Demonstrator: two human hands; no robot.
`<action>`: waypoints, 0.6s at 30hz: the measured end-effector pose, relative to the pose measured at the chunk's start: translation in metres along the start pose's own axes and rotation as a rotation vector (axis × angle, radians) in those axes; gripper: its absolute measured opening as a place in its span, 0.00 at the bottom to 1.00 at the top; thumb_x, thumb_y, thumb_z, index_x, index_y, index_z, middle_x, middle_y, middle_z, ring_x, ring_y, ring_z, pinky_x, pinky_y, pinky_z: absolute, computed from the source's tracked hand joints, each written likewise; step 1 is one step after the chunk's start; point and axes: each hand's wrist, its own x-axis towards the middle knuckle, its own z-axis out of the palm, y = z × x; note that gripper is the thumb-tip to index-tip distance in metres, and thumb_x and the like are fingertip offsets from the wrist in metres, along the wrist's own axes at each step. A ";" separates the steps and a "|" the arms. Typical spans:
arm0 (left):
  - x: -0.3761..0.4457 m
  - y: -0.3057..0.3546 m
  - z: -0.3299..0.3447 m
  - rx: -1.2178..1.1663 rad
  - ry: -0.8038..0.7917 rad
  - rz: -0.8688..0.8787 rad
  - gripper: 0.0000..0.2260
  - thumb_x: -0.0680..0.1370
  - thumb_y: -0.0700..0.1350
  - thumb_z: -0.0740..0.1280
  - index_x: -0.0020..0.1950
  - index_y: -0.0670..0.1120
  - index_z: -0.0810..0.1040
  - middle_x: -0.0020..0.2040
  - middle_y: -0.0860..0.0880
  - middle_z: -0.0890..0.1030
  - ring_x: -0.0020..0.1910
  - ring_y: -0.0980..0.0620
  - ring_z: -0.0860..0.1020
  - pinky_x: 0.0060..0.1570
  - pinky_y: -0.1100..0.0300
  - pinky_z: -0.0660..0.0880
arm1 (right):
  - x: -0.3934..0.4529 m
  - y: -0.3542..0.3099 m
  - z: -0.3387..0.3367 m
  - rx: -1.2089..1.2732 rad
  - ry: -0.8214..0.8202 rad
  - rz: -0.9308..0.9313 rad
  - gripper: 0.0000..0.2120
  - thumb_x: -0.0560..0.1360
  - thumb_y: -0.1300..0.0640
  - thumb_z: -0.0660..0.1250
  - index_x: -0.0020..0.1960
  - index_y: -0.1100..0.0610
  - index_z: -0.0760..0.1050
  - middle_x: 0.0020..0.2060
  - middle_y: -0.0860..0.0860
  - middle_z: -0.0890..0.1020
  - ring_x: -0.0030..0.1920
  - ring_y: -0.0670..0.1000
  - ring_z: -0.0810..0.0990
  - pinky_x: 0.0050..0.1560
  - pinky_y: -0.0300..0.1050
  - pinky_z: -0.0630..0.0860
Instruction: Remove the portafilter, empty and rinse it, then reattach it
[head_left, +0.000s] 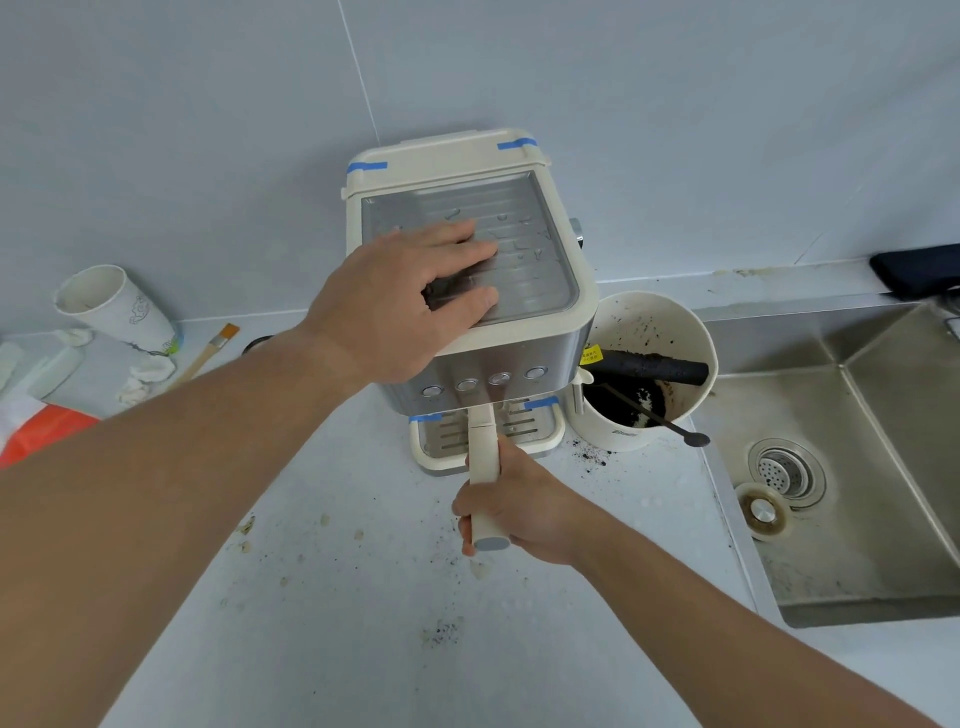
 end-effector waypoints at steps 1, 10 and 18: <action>0.000 -0.001 0.000 0.005 0.003 -0.001 0.20 0.78 0.57 0.64 0.70 0.57 0.73 0.74 0.56 0.69 0.72 0.57 0.64 0.73 0.52 0.58 | -0.001 0.000 0.000 0.020 -0.008 0.006 0.26 0.71 0.71 0.70 0.59 0.49 0.67 0.41 0.60 0.76 0.33 0.57 0.79 0.40 0.54 0.80; -0.001 0.000 0.002 -0.015 0.040 -0.018 0.19 0.77 0.58 0.65 0.67 0.58 0.75 0.72 0.57 0.71 0.71 0.53 0.68 0.70 0.52 0.64 | -0.020 0.005 -0.002 0.081 0.110 -0.018 0.20 0.73 0.66 0.72 0.62 0.52 0.74 0.50 0.56 0.80 0.43 0.55 0.85 0.54 0.55 0.81; -0.006 0.003 0.006 0.011 0.101 -0.013 0.18 0.76 0.54 0.62 0.64 0.53 0.79 0.67 0.54 0.77 0.66 0.52 0.74 0.61 0.52 0.73 | -0.050 -0.001 -0.009 0.115 0.201 -0.048 0.18 0.77 0.68 0.66 0.67 0.61 0.76 0.57 0.56 0.84 0.56 0.55 0.83 0.57 0.48 0.80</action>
